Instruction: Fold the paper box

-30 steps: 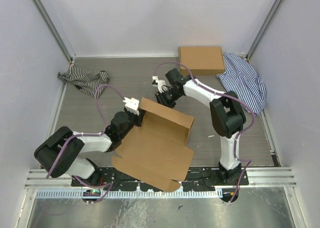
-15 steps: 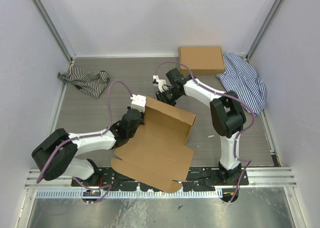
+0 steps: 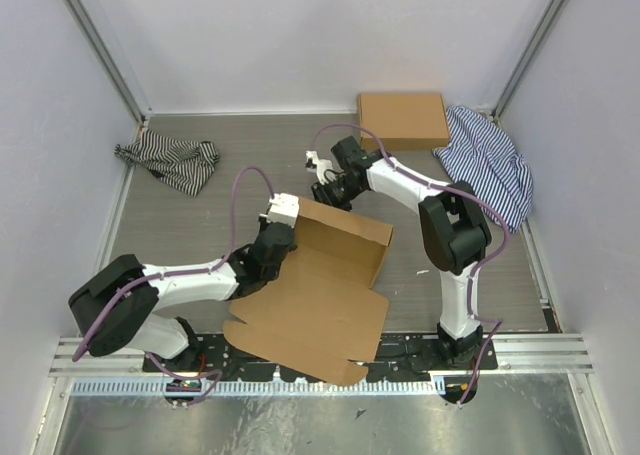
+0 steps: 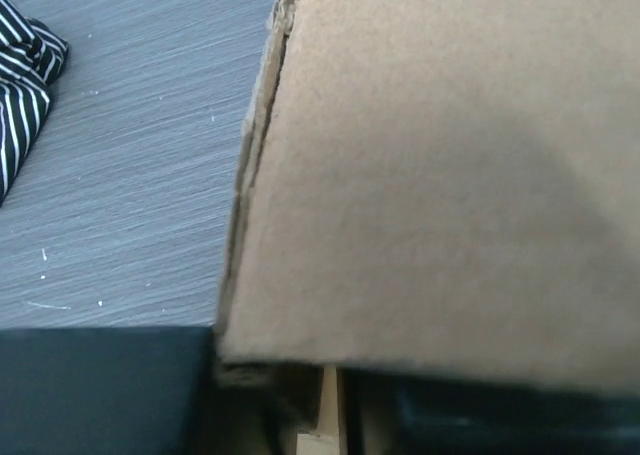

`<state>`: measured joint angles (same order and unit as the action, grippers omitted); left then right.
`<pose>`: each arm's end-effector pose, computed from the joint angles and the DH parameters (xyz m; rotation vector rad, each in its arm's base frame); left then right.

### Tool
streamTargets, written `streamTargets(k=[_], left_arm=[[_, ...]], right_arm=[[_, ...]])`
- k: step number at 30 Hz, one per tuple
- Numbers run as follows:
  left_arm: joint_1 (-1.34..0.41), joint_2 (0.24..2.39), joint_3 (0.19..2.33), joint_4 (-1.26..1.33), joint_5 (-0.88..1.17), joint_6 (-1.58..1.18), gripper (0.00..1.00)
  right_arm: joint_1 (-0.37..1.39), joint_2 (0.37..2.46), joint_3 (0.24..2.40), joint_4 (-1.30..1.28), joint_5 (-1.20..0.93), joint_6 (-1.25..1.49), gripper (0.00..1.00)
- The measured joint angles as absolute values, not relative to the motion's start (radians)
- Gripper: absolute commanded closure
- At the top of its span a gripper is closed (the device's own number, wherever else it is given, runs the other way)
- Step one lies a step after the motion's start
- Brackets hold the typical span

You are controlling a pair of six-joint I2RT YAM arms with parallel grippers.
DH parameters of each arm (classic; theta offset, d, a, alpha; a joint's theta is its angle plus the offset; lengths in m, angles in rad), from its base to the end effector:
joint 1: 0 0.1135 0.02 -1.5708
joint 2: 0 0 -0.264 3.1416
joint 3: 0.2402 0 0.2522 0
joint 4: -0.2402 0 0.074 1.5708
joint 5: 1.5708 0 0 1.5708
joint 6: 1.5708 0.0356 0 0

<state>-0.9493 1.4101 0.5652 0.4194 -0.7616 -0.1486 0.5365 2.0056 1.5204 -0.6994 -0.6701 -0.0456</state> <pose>0.1807 -0.2102 0.1895 0.2759 1.8538 0.0093 0.3448 0.2307 0.1974 -0.9663 2.5750 1.0571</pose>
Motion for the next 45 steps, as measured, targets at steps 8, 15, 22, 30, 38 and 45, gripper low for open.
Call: streamTargets(k=[8,15,22,30,38,45], left_arm=[[-0.952,1.391,0.564,0.316,-0.765,-0.115,0.56],[-0.952,1.316,0.561,0.191,-0.745,-0.150,0.51],[-0.952,1.197,0.534,0.056,-0.704,-0.247,0.46],[-0.952,0.987,0.516,-0.105,-0.639,-0.356,0.45],[-0.952,0.775,0.635,-0.429,-0.636,-0.474,0.41],[-0.952,0.860,1.004,-0.788,-0.634,-0.511,0.37]], right_arm=[[0.550,2.006,1.520,-0.715,-0.670,-0.020,0.81],[0.530,2.006,1.520,-0.724,-0.664,0.006,0.79],[0.508,2.005,1.542,-0.728,-0.558,0.041,0.70],[0.493,1.913,1.591,-0.717,-0.261,0.064,0.64],[0.555,1.403,1.406,-0.536,-0.073,0.033,0.56],[0.932,1.225,1.316,-0.479,0.095,-0.056,0.52]])
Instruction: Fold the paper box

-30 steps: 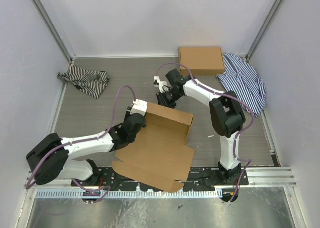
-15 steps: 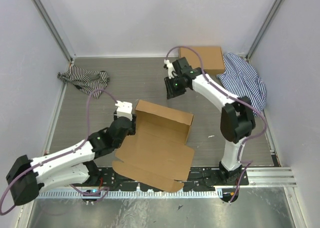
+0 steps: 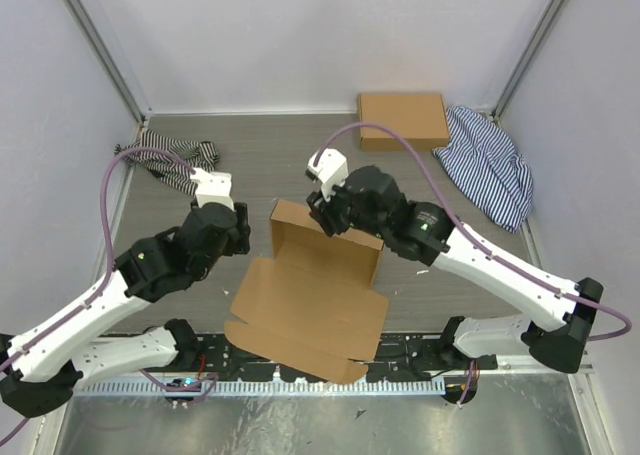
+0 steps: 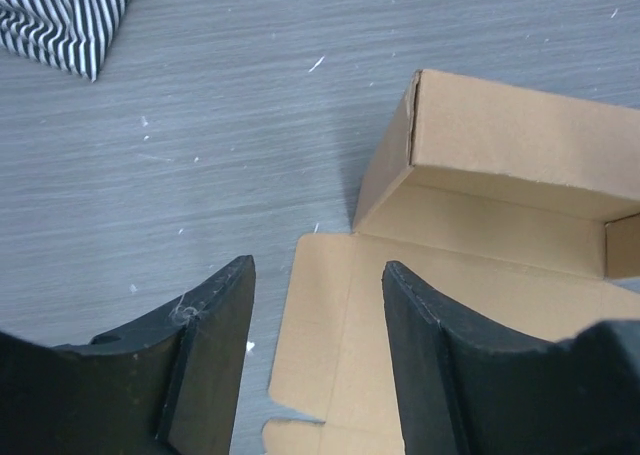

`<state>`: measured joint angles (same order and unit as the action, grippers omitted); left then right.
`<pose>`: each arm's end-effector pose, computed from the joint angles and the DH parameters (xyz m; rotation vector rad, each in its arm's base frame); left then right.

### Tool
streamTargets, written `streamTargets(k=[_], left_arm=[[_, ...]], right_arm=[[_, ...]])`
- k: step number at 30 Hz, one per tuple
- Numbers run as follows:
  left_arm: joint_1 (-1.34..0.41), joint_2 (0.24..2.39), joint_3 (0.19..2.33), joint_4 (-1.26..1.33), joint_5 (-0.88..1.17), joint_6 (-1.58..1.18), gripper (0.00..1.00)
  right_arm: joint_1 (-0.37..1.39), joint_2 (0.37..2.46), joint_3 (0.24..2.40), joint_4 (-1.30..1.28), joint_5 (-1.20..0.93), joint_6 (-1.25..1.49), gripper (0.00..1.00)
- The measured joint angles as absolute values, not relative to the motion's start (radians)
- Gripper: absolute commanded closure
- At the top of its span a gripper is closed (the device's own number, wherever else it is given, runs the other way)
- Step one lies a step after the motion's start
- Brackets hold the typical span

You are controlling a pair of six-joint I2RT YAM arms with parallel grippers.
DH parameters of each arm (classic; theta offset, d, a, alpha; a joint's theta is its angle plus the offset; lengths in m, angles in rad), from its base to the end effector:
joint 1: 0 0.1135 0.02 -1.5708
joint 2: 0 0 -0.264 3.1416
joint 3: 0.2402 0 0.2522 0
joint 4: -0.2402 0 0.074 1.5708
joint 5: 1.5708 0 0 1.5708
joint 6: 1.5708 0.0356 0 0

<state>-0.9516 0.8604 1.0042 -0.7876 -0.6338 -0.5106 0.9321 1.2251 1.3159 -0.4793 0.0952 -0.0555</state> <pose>0.1122 -0.1212 0.3465 0.1207 2.0773 -0.1839 0.1639 0.2150 0.4024 -0.8861 1.7804 0.4805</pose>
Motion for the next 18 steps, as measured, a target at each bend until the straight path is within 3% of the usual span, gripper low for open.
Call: streamTargets(k=[6,18], left_arm=[[-0.952,0.865,1.140,-1.006,-0.643,-0.535,0.27],[-0.950,0.788,1.109,-1.118,-0.678,-0.511,0.27]], right_arm=[[0.984,1.239,1.185,-0.532,0.226,-0.082,0.49],[1.133,1.266,1.168,-0.564,0.417,-0.106,0.47]])
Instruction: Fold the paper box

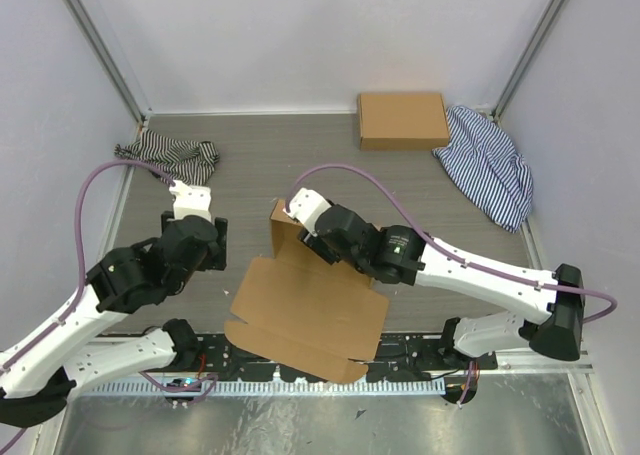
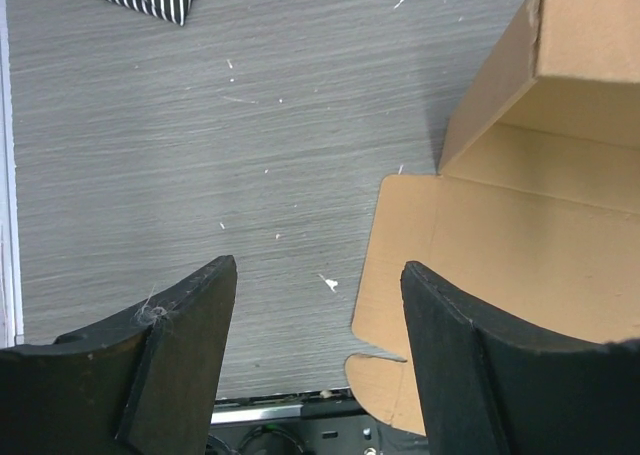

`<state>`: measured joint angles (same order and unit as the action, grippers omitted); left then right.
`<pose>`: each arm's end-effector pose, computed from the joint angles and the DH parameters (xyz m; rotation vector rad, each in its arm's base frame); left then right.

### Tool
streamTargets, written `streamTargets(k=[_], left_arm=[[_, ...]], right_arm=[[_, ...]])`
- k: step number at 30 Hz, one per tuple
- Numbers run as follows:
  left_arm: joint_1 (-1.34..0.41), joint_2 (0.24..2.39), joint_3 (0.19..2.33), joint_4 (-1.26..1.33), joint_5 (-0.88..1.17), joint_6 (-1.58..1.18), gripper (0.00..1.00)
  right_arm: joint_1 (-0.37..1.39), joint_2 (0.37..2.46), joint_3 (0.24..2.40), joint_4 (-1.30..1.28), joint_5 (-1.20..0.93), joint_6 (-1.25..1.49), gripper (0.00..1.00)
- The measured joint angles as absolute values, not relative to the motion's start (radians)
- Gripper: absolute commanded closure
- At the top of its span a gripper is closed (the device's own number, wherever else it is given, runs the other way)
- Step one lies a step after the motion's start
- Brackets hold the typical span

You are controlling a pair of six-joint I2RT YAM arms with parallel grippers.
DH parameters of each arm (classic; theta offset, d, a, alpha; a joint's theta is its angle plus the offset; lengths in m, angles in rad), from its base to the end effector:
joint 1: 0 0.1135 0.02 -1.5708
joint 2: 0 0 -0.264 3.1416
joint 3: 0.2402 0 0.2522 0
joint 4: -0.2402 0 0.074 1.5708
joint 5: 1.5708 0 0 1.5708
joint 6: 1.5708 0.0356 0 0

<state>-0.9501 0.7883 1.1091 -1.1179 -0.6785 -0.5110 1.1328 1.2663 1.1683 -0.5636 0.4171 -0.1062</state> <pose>0.0871 -0.0834 0.3621 0.1658 2.1551 -0.0193 0.1295 0.2425 0.3356 -1.0714 1.8868 0.1201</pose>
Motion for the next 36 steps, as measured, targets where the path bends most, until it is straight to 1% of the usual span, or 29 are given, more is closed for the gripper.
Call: streamTargets(k=[4,10,12,15,19,21,23,25,27,29,33,36], left_arm=[[-0.950,0.759,1.042,-1.109,-0.680,-0.501,0.27],[-0.950,0.701,0.950,-1.079,-0.679,-0.498,0.26],[-0.950,0.688,0.933,-1.075,-0.679,-0.498,0.26],[-0.950,0.683,0.927,-1.073,-0.680,-0.498,0.26],[-0.950,0.675,0.926,-1.056,-0.680,-0.498,0.26],[-0.950,0.665,0.925,-1.049,-0.680,-0.498,0.26],[-0.950,0.653,0.923,-1.041,-0.682,-0.497,0.26],[-0.950,0.649,0.920,-1.030,-0.684,-0.495,0.26],[-0.950,0.652,0.914,-1.020,-0.684,-0.490,0.26],[-0.950,0.661,0.910,-1.011,-0.683,-0.486,0.26],[-0.950,0.686,0.906,-0.989,-0.682,-0.478,0.26],[-0.950,0.698,0.903,-0.980,-0.681,-0.475,0.26]], right_arm=[[1.158,1.296,1.169,-0.566,0.485,-0.102,0.45],[1.184,1.409,1.169,-0.567,0.628,-0.103,0.49],[1.188,1.432,1.174,-0.562,0.679,-0.102,0.53],[1.189,1.472,1.207,-0.570,0.750,-0.091,0.62],[1.189,1.522,1.240,-0.579,0.838,-0.063,0.77],[1.189,1.538,1.250,-0.583,0.889,-0.046,0.83],[1.188,1.545,1.258,-0.593,0.932,-0.033,0.86],[1.178,1.551,1.270,-0.619,0.963,-0.013,0.87],[1.160,1.552,1.279,-0.636,0.963,0.010,0.87],[1.103,1.551,1.296,-0.656,0.922,0.042,0.87],[0.903,1.542,1.305,-0.663,0.767,0.097,0.88],[0.714,1.526,1.282,-0.660,0.592,0.146,0.86]])
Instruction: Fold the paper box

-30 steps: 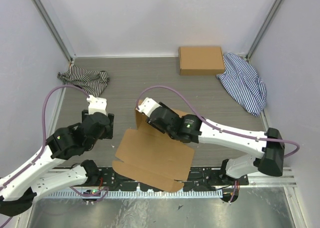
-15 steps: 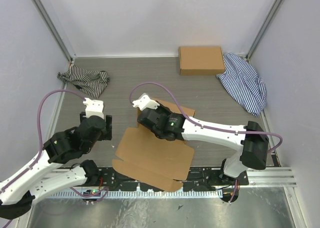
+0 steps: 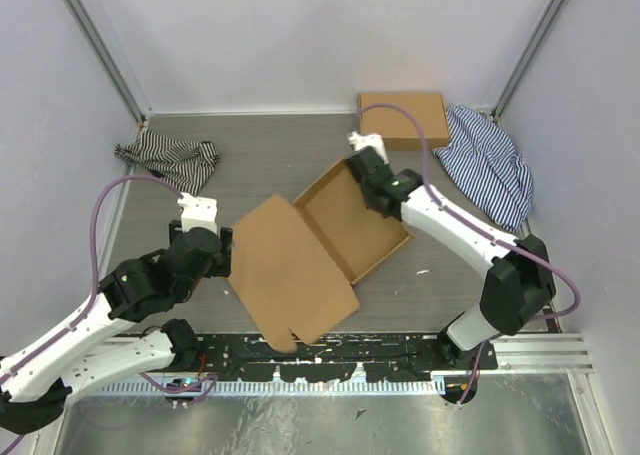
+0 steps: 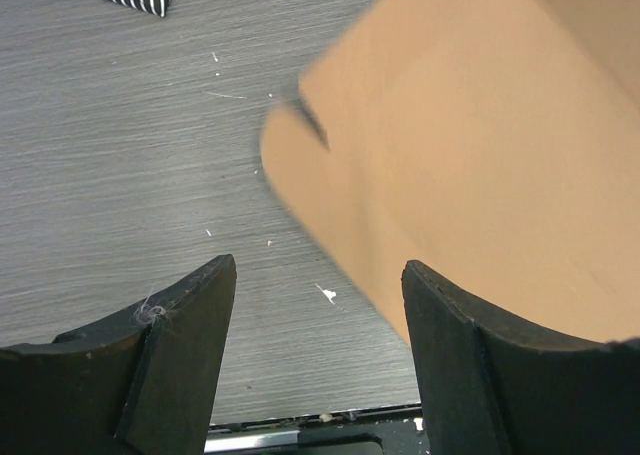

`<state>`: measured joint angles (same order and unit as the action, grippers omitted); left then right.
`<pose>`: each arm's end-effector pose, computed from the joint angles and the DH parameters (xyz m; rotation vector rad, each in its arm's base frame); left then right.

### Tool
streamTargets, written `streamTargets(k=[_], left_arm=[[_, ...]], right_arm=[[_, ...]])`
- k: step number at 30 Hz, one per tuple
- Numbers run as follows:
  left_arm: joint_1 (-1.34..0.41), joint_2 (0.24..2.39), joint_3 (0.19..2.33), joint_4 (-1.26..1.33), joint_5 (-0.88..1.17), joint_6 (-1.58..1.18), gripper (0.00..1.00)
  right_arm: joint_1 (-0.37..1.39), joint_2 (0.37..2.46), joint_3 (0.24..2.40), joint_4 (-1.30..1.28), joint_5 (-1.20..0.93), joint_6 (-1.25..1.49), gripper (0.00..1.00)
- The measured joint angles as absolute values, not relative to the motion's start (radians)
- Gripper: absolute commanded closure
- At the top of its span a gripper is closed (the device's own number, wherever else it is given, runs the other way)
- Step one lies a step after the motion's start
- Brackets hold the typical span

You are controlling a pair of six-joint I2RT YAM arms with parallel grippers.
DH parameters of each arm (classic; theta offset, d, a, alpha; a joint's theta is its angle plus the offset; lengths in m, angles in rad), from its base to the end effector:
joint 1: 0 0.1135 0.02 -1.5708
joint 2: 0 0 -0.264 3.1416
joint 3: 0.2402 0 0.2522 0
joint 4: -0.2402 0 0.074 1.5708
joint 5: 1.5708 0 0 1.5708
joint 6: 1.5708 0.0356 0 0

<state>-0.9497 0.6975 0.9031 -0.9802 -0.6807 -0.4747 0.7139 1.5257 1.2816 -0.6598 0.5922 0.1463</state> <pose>0.0868 -0.0828 0.3207 0.1921 2.1369 -0.0144 0.2582 0.1974 0.2949 -0.4083 2.2631 -0.3038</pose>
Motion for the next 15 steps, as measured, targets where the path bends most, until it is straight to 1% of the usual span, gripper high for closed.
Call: streamTargets(k=[4,7,8,9,10,12,13,14,15], left_arm=[[-0.950,0.690,0.898,-0.972,-0.678,-0.473,0.26],[-0.950,0.673,0.895,-0.970,-0.679,-0.473,0.26],[-0.949,0.668,0.895,-0.970,-0.678,-0.473,0.26],[-0.949,0.662,0.895,-0.969,-0.679,-0.473,0.26],[-0.949,0.655,0.894,-0.969,-0.679,-0.473,0.26],[-0.949,0.648,0.894,-0.969,-0.679,-0.473,0.26],[-0.949,0.645,0.894,-0.969,-0.679,-0.473,0.26],[-0.948,0.642,0.894,-0.969,-0.679,-0.473,0.26],[-0.947,0.639,0.894,-0.969,-0.679,-0.473,0.26]], right_arm=[[0.511,1.506,1.199,-0.627,0.387,0.214,0.85],[0.436,1.488,1.110,-0.597,0.239,0.277,0.85],[0.432,1.481,1.087,-0.595,0.205,0.297,0.83],[0.430,1.467,1.057,-0.583,0.156,0.325,0.79],[0.433,1.446,1.021,-0.568,0.102,0.359,0.73],[0.445,1.382,0.940,-0.522,-0.010,0.439,0.67],[0.453,1.346,0.903,-0.502,-0.058,0.474,0.62],[0.474,1.293,0.855,-0.479,-0.109,0.524,0.54],[0.497,1.256,0.828,-0.468,-0.138,0.560,0.52]])
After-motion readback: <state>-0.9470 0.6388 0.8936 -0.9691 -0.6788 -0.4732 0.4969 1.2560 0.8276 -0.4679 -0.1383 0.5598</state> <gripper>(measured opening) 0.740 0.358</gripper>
